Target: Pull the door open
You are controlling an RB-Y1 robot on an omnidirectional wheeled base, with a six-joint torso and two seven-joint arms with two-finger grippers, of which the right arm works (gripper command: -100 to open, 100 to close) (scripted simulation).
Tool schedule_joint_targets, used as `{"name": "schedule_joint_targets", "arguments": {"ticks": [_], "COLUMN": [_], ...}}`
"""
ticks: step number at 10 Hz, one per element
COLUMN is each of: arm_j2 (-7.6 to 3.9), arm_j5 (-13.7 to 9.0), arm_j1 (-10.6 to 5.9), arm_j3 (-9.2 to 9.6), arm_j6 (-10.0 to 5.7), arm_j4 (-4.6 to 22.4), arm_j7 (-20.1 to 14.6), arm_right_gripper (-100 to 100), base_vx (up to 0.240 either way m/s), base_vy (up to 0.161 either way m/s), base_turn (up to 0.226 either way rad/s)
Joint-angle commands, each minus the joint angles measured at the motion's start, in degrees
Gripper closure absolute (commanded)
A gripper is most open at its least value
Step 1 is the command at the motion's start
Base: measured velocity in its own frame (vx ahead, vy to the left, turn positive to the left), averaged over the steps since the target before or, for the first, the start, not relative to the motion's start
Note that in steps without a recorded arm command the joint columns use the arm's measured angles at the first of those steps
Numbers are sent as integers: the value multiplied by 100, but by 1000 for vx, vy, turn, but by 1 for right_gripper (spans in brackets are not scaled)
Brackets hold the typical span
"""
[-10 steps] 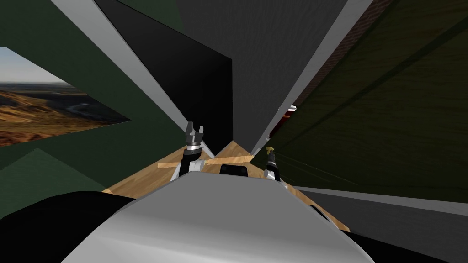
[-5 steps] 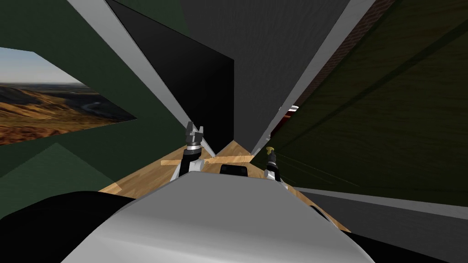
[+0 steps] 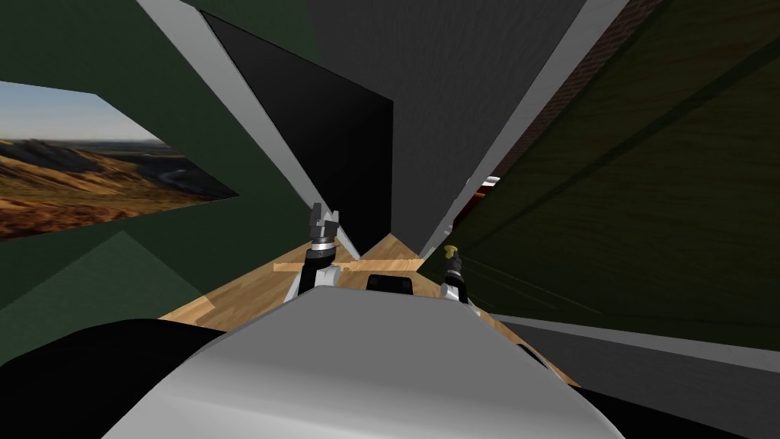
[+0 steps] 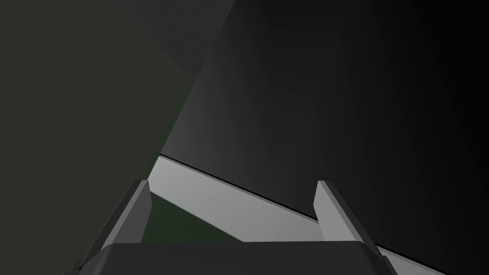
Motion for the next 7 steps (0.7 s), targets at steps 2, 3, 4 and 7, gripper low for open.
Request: {"name": "schedule_joint_targets", "arguments": {"ticks": [2,3,4,7], "arm_j2": [27,33,33,46], "arm_j5": [-21,-37,-37,-68], "arm_j1": [4,10,10,22], "arm_j3": [-23,-47,-47,-94], "arm_j6": [-9,-12,-12,-18], "arm_j4": [-13,-13,-13,-12], "arm_j7": [-396,-584,-635,-1092], "arm_right_gripper": [100,100,100,100], "base_vx": [-54,-51,-38,-35], "base_vy": [-14,-5,-2,-5], "base_turn": [80,92,27,51]}}
